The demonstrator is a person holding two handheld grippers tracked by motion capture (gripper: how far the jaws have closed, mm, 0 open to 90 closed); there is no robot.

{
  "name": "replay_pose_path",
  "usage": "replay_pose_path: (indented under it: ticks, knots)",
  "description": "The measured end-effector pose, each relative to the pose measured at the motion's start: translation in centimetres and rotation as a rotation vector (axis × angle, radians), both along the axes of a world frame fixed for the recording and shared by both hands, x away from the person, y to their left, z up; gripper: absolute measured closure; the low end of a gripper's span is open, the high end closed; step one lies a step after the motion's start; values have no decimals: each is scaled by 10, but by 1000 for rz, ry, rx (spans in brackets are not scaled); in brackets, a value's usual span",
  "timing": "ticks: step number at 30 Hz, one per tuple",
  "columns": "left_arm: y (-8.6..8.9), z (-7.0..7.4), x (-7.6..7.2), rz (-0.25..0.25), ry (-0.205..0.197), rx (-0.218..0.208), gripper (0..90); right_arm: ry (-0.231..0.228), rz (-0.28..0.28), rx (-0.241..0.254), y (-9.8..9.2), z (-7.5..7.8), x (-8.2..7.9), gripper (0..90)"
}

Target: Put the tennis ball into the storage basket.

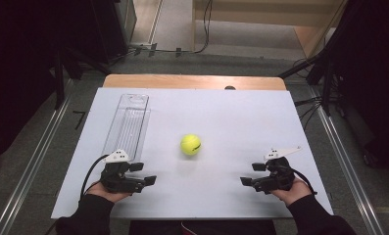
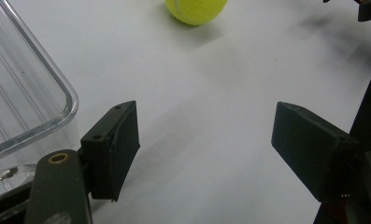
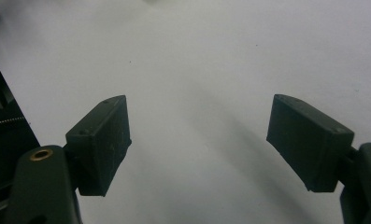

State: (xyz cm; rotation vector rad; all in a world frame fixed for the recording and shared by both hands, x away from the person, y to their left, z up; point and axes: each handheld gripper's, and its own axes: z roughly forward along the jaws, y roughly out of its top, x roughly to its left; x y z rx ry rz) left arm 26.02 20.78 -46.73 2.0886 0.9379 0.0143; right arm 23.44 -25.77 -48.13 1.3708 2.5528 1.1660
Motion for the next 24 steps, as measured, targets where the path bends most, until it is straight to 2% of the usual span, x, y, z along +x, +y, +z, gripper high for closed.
replay_pose_path:
  ticks: [10,19,22,24]
  knots:
    - [0,0,0,2,2,3,241,5,5,1,1,0,0,194]
    - [-3,4,1,15,32,5,243,6,0,0,0,0,0,194]
    - [-5,8,1,7,33,36,246,7,0,1,0,0,0,194]
    - [-7,9,1,-3,40,22,246,9,-2,2,0,0,0,194]
